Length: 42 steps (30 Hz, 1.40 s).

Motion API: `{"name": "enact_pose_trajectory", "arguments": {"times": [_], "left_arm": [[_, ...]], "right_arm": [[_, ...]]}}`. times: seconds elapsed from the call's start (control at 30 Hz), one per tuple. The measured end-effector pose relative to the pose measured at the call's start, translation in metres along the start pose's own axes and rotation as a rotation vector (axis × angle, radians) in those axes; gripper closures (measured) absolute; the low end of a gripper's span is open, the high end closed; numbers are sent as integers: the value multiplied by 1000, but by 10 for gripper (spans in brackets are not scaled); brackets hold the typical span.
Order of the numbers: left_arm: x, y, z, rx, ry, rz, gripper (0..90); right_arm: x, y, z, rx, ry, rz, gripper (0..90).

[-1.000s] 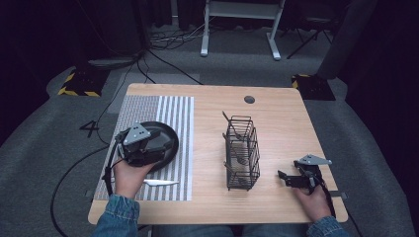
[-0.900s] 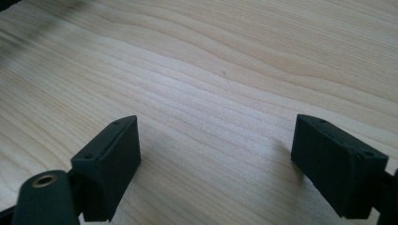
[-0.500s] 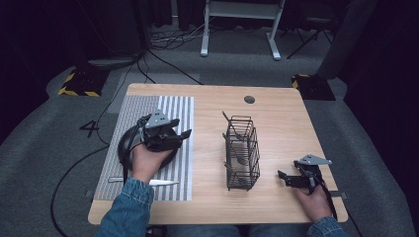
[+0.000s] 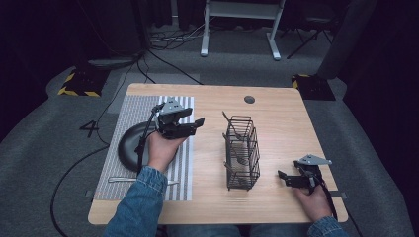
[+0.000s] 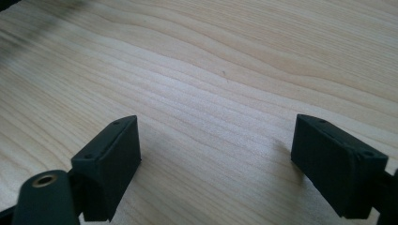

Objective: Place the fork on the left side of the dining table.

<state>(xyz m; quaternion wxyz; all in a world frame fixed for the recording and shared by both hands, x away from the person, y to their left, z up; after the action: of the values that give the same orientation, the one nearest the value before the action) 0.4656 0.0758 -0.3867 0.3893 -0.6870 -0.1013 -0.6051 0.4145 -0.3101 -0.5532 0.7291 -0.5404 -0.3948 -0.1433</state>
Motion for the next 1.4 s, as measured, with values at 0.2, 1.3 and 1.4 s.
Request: {"name": "enact_pose_trajectory", "arguments": {"times": [0.2,1.3,1.4], "left_arm": [[6,12,-8,-21,7,-10,393],[13,79,-26,-96,-57,71,599],[14,81,-25,-93,-61,81,635]], "right_arm": [[0,0,0,0,0,0,161],[0,0,0,-5,-4,-3,169],[0,0,0,-6,-2,-2,170]]}}
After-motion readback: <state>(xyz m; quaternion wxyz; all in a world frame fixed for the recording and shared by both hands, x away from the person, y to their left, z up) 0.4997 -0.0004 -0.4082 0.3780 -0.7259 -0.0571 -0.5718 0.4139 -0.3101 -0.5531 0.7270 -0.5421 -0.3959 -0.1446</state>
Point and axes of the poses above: each handheld gripper's, and its own axes: y roughly forward along the jaws, x roughly out of its top, z roughly to its left, the point moved 7 cm from there along y, roughly forward along the jaws, and after that the axes turned 9 degrees about y, right-handed, at the moved point
